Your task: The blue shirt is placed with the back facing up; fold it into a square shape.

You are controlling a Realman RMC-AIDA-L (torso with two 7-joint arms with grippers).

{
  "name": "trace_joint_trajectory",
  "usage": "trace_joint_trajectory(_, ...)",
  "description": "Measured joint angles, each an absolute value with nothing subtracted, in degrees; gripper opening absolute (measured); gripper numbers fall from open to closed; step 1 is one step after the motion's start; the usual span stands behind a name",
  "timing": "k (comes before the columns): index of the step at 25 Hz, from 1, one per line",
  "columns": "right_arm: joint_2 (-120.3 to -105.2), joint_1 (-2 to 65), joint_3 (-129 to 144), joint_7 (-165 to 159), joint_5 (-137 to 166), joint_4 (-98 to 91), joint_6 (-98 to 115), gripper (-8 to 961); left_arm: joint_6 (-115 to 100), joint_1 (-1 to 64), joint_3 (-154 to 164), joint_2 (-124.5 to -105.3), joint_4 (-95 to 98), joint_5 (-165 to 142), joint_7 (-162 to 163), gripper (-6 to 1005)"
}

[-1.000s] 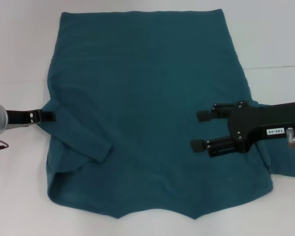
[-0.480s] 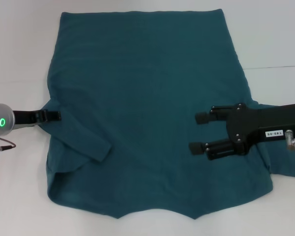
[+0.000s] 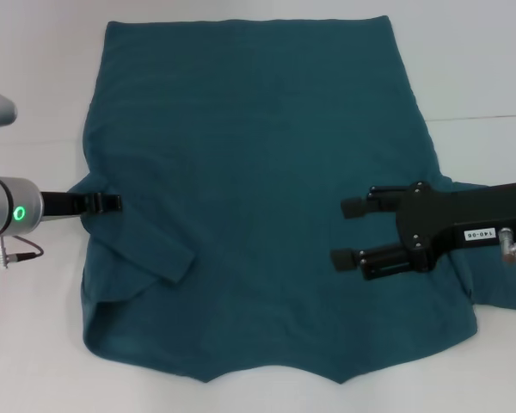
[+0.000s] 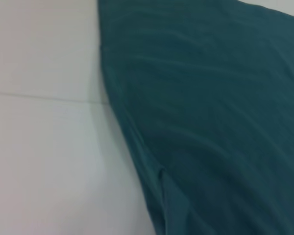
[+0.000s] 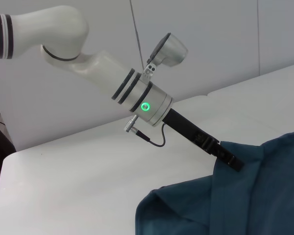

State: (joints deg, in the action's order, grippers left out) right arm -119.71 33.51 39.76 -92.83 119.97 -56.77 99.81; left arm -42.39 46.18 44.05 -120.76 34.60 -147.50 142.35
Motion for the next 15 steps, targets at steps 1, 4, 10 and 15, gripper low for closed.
trace_joint_trajectory(1,-119.71,33.5,39.7,-92.8,120.0,-56.8,99.8,912,-42.4,46.3,44.1,-120.76,34.6,-147.5,142.1,626)
trace_joint_trajectory(4,-119.71,33.6,39.6,-92.9,120.0,-56.8,99.7,912,-42.4,46.4,44.2,-120.84,34.7,-147.5,141.9,563)
trace_joint_trajectory(10,-119.71,33.7,39.7,-92.9,120.0,-56.7,99.6,912,-43.5,47.3,44.2,-120.85,35.2,-146.9,142.0,437)
trace_joint_trajectory(15,-119.71,33.4,39.9,-92.4,118.9,-56.6,99.6,912,-44.5,48.7,44.4,-121.14,35.2,-145.5,141.9,273)
